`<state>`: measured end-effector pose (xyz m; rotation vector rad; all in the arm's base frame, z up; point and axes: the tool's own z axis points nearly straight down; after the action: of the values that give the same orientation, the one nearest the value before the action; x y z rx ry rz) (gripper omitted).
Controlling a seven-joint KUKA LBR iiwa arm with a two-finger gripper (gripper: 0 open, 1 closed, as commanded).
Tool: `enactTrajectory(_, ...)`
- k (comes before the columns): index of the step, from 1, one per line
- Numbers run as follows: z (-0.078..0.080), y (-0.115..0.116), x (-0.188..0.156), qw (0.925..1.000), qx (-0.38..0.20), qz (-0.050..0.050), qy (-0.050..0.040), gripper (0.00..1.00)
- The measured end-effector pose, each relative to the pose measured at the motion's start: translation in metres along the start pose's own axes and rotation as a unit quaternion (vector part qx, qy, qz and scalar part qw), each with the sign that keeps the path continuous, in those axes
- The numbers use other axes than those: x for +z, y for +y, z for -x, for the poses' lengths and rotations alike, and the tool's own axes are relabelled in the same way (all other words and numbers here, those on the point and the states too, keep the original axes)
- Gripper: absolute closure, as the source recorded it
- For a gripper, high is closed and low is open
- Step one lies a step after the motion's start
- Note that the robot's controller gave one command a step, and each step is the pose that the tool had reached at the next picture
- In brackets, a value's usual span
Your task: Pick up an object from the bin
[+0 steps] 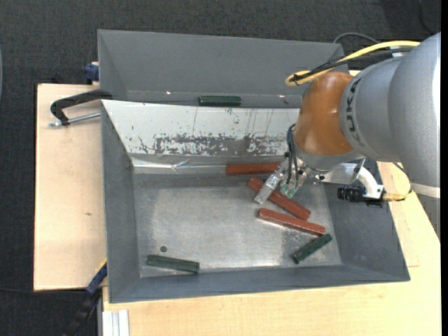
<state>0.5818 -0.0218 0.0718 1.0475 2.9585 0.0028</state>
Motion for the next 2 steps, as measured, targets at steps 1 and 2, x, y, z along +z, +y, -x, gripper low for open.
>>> enactTrajectory(1,0.0,0.0,0.0,1.0,0.0,0.0,0.0,1.0)
enactTrajectory(2,-0.0012,-0.0009,-0.0039,1.0,0.0,-0.001,0.0019,1.0)
